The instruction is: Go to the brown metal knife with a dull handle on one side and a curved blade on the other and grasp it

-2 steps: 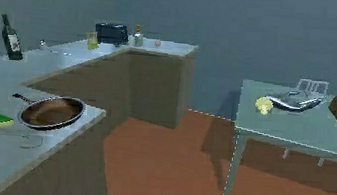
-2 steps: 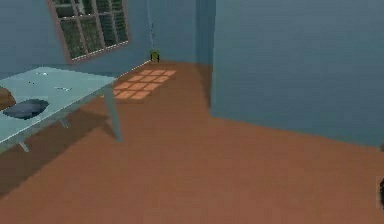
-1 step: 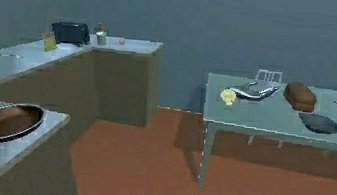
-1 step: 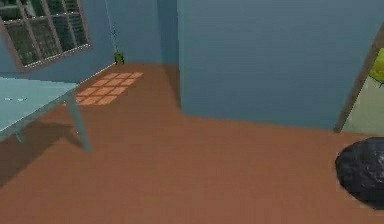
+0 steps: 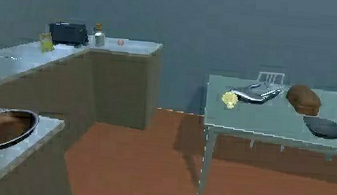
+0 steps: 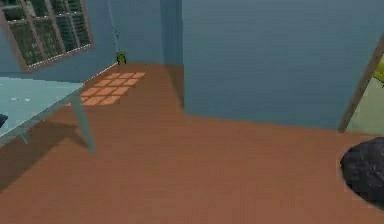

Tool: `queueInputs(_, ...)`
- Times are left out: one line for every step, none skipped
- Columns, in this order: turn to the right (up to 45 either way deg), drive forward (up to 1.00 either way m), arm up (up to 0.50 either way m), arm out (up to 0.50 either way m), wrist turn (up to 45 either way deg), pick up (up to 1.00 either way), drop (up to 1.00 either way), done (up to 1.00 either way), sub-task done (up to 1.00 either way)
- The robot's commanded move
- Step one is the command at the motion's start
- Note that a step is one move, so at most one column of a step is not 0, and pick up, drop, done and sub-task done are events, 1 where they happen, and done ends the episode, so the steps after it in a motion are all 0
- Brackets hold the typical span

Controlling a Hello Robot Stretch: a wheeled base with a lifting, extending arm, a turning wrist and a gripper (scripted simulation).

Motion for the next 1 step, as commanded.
queueInputs(-45.0, 0.00, 0.00, 0.00, 0.0, 0.00, 0.00, 0.00, 0.00)
